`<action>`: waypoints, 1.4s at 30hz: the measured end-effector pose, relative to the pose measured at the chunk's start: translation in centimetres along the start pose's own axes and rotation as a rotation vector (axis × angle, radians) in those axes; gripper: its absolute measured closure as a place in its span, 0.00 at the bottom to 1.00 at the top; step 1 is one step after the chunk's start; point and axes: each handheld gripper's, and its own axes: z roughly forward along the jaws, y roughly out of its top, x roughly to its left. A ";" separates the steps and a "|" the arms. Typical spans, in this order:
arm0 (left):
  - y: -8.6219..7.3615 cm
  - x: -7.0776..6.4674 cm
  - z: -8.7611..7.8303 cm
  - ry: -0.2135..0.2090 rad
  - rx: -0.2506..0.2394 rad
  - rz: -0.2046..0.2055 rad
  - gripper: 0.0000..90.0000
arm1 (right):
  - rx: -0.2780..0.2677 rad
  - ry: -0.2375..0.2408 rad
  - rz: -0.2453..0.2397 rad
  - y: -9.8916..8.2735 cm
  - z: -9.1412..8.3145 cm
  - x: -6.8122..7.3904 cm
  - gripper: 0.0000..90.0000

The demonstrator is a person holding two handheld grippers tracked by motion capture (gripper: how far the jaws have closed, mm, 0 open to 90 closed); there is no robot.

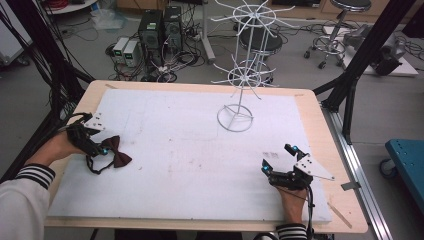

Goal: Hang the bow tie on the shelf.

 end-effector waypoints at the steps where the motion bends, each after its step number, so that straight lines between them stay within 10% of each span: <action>1: 0.0 0.0 0.2 -0.005 0.005 0.000 0.15 | 0.001 -0.001 0.003 0.0 0.0 0.0 0.01; 21: -0.1 -0.3 0.9 -0.064 0.055 0.107 0.53 | 0.000 0.001 0.002 0.0 0.0 0.0 0.01; 42: 0.4 -0.5 0.9 -0.091 0.094 -0.047 0.95 | 0.001 0.001 0.002 0.0 0.0 0.0 0.01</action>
